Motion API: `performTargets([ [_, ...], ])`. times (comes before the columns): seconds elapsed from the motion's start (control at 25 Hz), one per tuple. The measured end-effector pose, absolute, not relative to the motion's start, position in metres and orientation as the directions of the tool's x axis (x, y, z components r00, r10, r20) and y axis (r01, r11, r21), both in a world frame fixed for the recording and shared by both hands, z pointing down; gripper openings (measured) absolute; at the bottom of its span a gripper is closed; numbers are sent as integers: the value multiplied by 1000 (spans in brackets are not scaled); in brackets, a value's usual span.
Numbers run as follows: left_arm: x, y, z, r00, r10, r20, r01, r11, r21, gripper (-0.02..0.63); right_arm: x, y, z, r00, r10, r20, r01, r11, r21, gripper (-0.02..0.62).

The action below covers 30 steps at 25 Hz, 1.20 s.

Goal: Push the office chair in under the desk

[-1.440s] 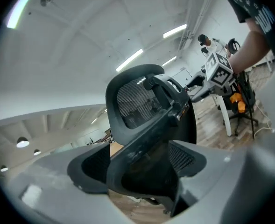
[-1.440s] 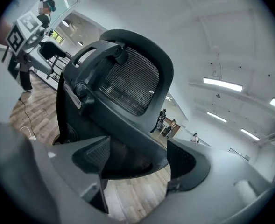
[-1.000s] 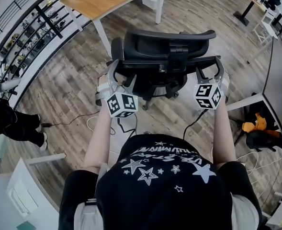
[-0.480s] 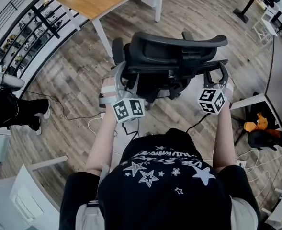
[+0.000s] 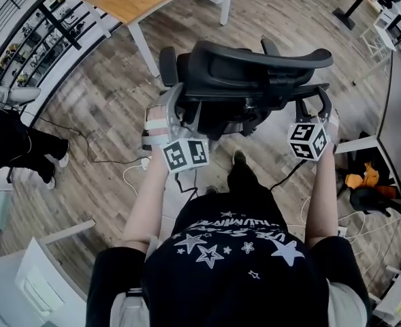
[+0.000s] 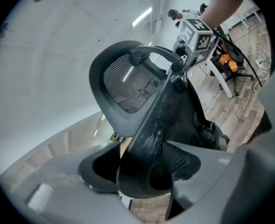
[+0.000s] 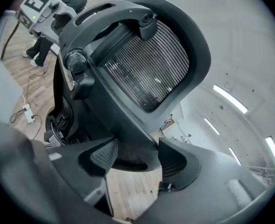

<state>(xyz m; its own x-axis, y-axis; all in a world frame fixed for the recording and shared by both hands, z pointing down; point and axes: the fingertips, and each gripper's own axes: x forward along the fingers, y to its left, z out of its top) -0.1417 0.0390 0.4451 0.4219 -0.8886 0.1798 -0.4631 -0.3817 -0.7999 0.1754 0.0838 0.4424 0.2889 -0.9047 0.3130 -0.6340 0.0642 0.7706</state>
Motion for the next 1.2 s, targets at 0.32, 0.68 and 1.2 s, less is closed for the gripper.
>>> performTargets([
  [0.32, -118, -1, 441, 424, -887, 182, -469, -388, -793, 282, 199, 43, 437, 263, -912, 316, -635, 83, 768, 275],
  [0.68, -77, -38, 442, 431, -880, 198, -473, -407, -781, 279, 241, -8, 438, 234, -916, 325, -630, 112, 769, 267],
  [1.2, -55, -130, 446, 349, -914, 206, -495, -367, -787, 268, 265, -121, 441, 181, -913, 367, -602, 192, 775, 255],
])
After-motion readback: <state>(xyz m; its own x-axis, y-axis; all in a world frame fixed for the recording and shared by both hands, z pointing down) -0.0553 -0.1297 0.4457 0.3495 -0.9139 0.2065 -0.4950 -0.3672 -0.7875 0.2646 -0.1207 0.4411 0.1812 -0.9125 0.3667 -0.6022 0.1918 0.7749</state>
